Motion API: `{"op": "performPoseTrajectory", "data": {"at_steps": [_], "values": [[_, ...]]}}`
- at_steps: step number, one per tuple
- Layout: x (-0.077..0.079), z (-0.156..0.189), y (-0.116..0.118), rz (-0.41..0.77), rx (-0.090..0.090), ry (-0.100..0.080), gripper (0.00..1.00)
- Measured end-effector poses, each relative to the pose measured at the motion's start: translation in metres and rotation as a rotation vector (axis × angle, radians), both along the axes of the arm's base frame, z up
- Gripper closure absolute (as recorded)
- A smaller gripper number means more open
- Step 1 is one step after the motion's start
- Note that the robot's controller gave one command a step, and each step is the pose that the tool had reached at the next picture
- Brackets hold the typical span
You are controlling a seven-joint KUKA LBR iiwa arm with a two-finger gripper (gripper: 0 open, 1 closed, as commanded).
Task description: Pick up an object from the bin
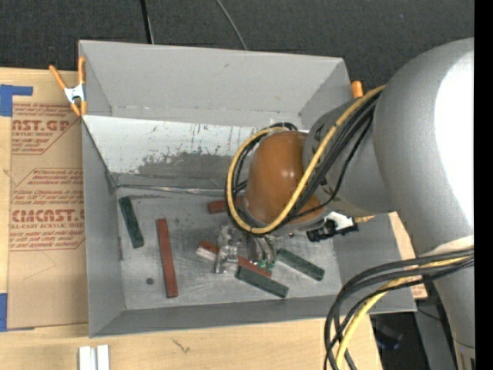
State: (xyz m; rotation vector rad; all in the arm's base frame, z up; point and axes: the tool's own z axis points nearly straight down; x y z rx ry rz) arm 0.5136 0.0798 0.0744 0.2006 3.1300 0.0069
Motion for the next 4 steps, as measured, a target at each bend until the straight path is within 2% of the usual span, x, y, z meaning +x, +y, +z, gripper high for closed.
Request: {"op": "performPoseTrajectory", "data": {"at_steps": [1,2,3,4], "values": [[0.000,0.000,0.000,0.000,0.000,0.000,1.00],[0.002,0.052,-0.006,0.023,-0.003,0.011,1.00],[0.005,0.154,-0.007,0.025,-0.002,0.002,0.00],[0.005,0.158,-0.007,0.025,-0.002,0.003,0.00]]}}
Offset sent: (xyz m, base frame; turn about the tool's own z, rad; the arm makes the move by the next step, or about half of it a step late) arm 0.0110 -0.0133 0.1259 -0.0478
